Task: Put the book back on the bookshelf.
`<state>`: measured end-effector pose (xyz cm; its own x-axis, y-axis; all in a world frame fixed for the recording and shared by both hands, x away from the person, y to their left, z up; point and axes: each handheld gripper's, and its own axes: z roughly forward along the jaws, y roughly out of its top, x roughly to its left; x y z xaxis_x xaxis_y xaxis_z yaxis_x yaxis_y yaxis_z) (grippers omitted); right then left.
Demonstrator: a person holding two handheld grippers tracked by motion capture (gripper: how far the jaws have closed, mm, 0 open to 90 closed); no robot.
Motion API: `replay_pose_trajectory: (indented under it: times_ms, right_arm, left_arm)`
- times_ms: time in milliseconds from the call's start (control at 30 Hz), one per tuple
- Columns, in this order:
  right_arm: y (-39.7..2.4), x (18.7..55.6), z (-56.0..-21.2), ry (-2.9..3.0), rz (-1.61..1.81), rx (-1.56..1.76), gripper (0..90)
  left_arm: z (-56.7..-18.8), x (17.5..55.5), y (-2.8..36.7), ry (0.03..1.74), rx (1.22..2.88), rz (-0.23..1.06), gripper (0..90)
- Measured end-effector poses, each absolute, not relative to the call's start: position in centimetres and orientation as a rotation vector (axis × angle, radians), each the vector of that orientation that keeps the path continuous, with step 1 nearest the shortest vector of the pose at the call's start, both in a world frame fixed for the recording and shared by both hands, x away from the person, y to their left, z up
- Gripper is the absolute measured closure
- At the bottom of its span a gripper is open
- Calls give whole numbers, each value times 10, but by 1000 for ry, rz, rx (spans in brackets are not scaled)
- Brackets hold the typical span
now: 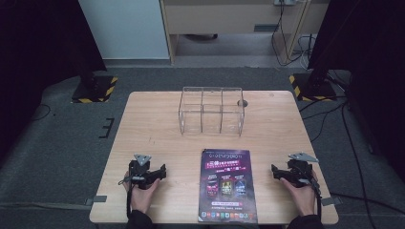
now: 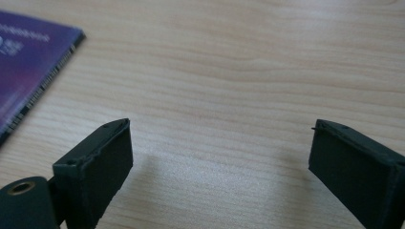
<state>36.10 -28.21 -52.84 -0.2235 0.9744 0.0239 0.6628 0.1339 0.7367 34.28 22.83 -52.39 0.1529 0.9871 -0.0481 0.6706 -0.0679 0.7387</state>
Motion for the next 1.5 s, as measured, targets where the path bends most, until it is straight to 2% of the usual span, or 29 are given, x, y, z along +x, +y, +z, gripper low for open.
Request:
replay_pose_trajectory:
  times_ms: [633, 1500]
  right_arm:
    - [-273, 345, -510, 1930, 1012, 1523, 84]
    - [-241, 339, -504, 2001, 1121, 1446, 87]
  left_arm:
    - [-507, 325, 207, 1458, 1759, 612, 209]
    - [-507, 316, 159, 1325, 1832, 540, 232]
